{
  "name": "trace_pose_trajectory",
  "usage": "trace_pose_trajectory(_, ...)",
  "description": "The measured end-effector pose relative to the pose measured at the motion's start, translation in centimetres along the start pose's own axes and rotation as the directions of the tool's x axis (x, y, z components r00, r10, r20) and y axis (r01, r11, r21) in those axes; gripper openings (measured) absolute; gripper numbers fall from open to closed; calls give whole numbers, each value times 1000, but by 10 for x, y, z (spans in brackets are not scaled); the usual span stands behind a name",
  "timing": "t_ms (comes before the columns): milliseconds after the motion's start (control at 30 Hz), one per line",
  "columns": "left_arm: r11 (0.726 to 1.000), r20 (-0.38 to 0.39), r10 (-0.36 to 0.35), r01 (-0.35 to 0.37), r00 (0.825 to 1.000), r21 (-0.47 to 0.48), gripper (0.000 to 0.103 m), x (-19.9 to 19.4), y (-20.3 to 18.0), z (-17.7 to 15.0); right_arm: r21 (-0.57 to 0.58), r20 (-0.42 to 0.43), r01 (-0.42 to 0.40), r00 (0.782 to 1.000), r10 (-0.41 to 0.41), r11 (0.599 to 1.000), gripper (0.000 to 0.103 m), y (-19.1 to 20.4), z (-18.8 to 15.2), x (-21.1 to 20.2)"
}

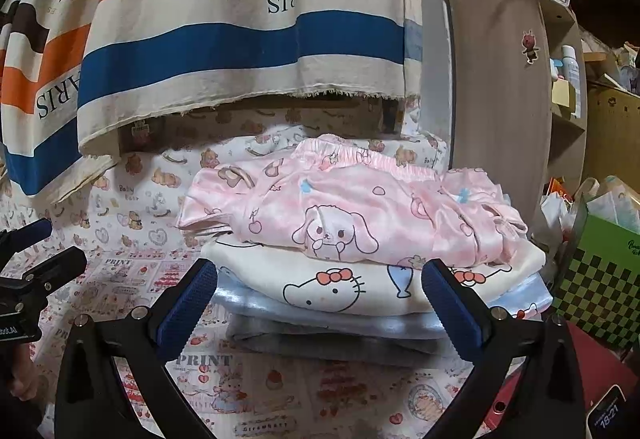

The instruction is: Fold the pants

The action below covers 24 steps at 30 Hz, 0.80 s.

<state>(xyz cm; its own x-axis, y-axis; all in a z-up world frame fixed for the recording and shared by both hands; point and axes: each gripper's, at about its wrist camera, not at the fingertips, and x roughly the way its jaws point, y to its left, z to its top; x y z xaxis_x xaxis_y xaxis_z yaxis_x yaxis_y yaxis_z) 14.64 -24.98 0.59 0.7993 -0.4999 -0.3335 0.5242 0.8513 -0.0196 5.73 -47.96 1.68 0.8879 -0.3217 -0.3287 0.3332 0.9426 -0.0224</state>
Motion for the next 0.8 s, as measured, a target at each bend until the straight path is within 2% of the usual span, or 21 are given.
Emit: trace_pose_trajectory(800,1000,-13,15,-15,1000,-11,103,1,3,0,-3,2,-10,1000,10,1000,102,2,1,-1)
